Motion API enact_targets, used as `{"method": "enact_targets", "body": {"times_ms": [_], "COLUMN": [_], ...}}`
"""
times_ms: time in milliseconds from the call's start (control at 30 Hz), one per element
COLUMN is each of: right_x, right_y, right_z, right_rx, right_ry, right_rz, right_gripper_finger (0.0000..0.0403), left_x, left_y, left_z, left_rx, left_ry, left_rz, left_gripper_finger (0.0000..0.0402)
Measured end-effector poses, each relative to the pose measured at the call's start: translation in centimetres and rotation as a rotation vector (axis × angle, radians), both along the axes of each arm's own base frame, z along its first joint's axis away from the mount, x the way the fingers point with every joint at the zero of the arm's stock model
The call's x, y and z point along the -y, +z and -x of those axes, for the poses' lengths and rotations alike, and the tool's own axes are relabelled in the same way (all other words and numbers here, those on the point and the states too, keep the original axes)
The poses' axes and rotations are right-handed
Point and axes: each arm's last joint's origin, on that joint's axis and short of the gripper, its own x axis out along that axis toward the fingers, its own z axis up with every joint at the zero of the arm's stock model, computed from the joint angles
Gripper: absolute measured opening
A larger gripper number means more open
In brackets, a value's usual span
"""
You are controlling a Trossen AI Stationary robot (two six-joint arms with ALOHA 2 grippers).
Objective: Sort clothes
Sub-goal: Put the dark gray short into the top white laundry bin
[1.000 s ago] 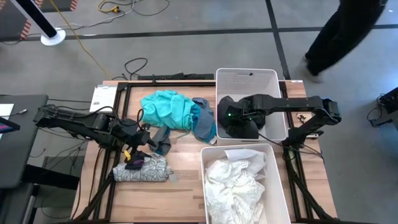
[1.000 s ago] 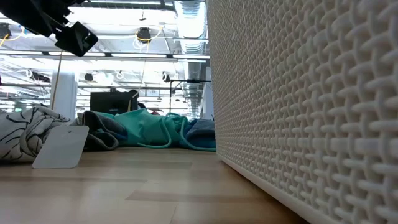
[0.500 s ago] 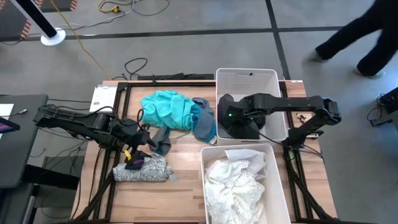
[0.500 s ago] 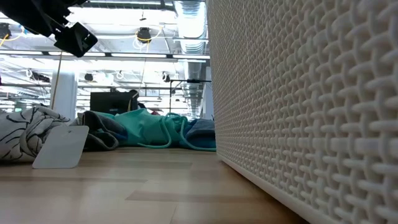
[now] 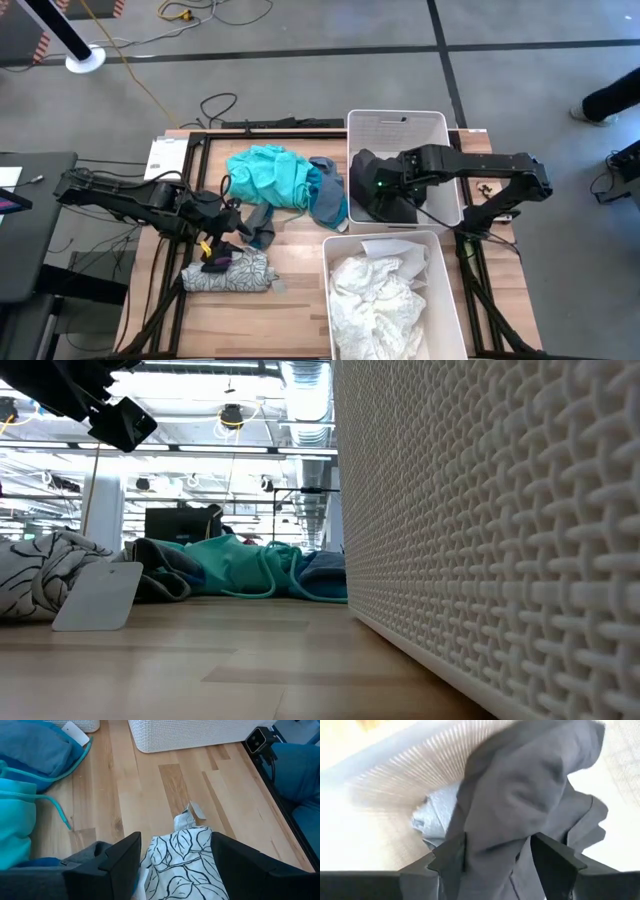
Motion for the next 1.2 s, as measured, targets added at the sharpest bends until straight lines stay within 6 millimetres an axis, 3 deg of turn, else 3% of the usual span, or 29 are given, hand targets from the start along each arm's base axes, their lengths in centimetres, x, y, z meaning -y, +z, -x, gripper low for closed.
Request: {"method": "enact_targets", "body": {"times_ms": [300, 533, 667, 767, 1000, 1200], "right_x": [-0.9, -0.3, 1.0, 2.4, 5.0, 5.6], "right_y": [0.9, -0.1, -2.1, -4.4, -9.8, -12.0], "right_z": [0.0, -0.3, -0.6, -0.7, -0.7, 0.0], "right_rx": [0.031, 0.012, -0.002, -0.007, 0.066, 0.071], "right_ry": [0.021, 0.012, -0.031, -0.051, -0.067, -0.080], "right_rz": [0.053, 0.073, 0.062, 0.026, -0.183, -0.248], "right_gripper_finger": [0.0197, 0.0099, 0.0033, 0.0008, 0.0026, 0.0026], "left_x": [0.0, -0.1, -0.1, -0.1, -0.1, -0.1], "left_y": [0.0, 0.0, 0.0, 0.0, 0.0, 0.0], "left_z": [0.0, 0.0, 0.0, 0.0, 0.0, 0.0], "left_rx": [0.002, 0.003, 0.006, 0.006, 0.001, 0.001], "left_ry": [0.004, 0.015, 0.031, 0.033, 0.045, 0.046], "left_rz": [-0.003, -0.013, -0.026, -0.027, -0.012, -0.012], "left_gripper_finger": [0.0235, 0.0235, 0.0235, 0.0235, 0.0235, 0.0235]}}
